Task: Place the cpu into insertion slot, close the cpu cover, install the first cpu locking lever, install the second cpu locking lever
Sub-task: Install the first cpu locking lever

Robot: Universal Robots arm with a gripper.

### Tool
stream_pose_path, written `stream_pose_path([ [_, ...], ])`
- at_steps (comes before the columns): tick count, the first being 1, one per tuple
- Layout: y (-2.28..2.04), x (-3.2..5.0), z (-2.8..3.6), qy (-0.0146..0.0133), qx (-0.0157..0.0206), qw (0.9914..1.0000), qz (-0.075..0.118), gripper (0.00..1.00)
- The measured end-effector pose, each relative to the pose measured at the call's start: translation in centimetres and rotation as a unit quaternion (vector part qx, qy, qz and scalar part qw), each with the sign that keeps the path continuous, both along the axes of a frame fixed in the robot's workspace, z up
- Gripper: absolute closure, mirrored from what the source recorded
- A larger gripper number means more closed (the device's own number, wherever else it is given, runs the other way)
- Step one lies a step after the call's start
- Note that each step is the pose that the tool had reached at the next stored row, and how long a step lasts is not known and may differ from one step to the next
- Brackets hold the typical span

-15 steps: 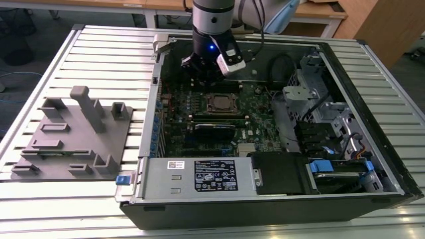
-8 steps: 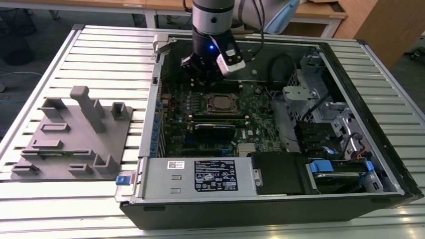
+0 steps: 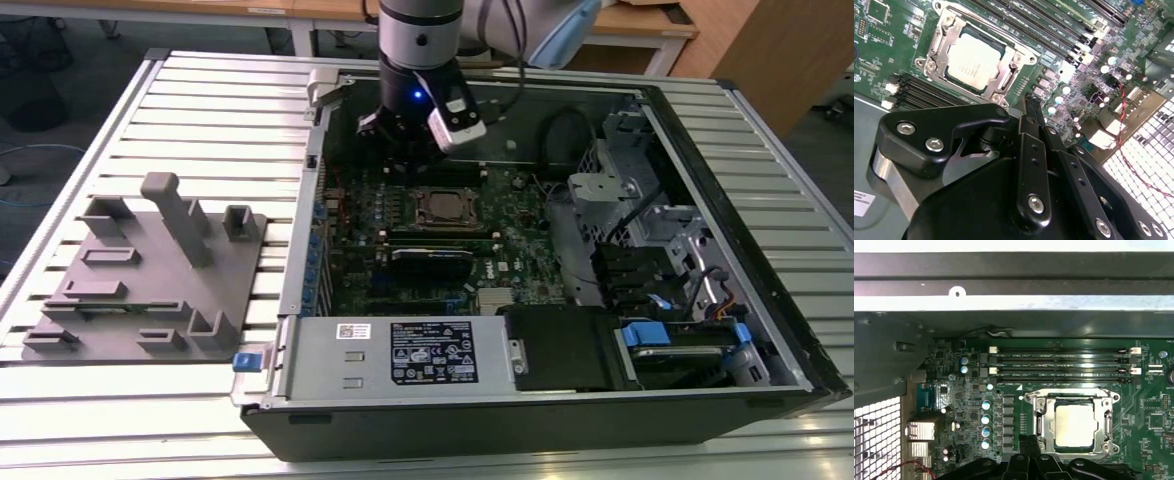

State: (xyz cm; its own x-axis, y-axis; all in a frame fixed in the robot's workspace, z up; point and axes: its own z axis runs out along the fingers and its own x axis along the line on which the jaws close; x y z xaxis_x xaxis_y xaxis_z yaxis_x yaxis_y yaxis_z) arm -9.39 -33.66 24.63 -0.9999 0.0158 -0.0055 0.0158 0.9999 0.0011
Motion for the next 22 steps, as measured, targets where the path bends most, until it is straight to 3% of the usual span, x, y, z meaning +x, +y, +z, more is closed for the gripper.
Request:
stream_pose_path([
  [4, 0.0, -0.17, 0.0, 0.0001, 0.0, 1.0, 0.0, 0.89],
  [6, -0.01, -0.2, 0.0, 0.0001, 0.002, 1.0, 0.0, 0.89],
  [8, -0.04, -0.24, 0.0, 0.0, 0.0119, 0.99993, 0.0, 0.89],
  [12, -0.14, -0.33, 0.0, 0.0, 0.0354, 0.99937, 0.0, 0.89],
  [14, -0.19, -0.44, 0.0, 0.0, 0.0418, 0.99913, 0.0, 0.89],
  [19, -0.2, -0.68, -0.01, -0.0001, 0.0441, 0.99903, 0.0, 0.89],
  [22, -0.21, -1.28, 0.0, -0.0001, 0.0441, 0.99903, 0.0, 0.89],
])
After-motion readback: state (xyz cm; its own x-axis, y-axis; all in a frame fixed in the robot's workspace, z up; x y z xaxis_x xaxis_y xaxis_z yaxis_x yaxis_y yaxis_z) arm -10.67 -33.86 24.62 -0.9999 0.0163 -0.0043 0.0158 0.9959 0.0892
